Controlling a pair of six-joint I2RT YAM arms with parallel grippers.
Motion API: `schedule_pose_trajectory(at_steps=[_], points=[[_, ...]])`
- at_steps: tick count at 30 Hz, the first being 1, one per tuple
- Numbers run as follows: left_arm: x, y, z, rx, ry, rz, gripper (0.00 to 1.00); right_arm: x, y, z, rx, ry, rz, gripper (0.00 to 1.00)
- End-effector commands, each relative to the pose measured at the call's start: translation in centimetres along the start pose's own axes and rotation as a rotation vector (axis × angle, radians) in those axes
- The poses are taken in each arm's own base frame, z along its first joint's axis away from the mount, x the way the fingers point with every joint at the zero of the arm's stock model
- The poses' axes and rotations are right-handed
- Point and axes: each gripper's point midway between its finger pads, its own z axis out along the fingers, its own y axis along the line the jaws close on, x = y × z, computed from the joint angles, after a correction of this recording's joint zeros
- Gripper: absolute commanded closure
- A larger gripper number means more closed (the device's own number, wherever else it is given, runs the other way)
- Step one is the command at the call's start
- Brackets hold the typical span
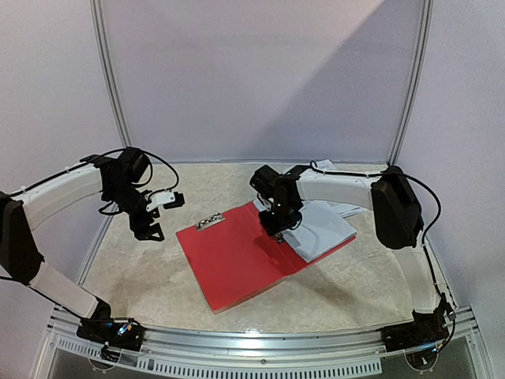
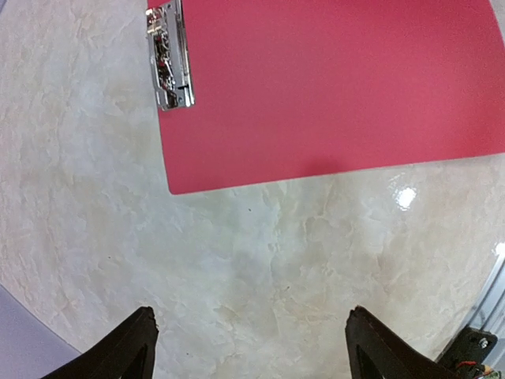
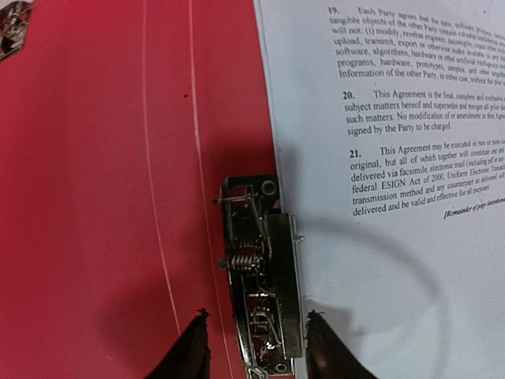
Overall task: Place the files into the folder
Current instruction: Rotate the folder with some files at the center of the board.
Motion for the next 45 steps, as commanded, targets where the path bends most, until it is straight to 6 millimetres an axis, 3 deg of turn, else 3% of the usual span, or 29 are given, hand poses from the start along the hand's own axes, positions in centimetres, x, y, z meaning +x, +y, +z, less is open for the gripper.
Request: schedule_pose_trajectory(at_steps=[1,10,18,23,29,35,42,45], points=[[1.0,-0.6,-0.5,-0.024,0.0,-0.052,0.16,0.0,0.2,1.1,0.012,0.013,-0.084,0.65],[1.5,-0.5,-0.3,-0.029,0.023,-0.088,0.16,2.0,1.6,1.8,0.026,0.043,-0.219,0.79],[1.4,-0.3,-0.4,-0.028,0.028,-0.091,0.15,4.1,3.5,0.7,0.031,0.056,-0.378,0.87],[1.5,-0.4,-0.2,-0.022,0.035,-0.087,0.16,4.7,3.6,-0.1,0.038,0.07,-0.429,0.91],[1.5,-0.3,0.3,-0.012,0.041,-0.086,0.15,4.5,5.1,-2.0,-0.02,0.033,-0.525,0.94],[2.0,-0.3,0.9,-0.004,0.057,-0.084,0.15,3.8,5.8,-2.7,-0.05,0.013,-0.678,0.94],[5.2,0.4,3.5,-0.027,0.16,-0.074,0.17,2.3,7.1,-2.6,-0.07,-0.041,-0.876,0.94],[6.4,-0.4,5.3,0.01,0.213,-0.061,0.21,1.0,7.8,-2.3,-0.062,-0.098,-0.956,0.94]])
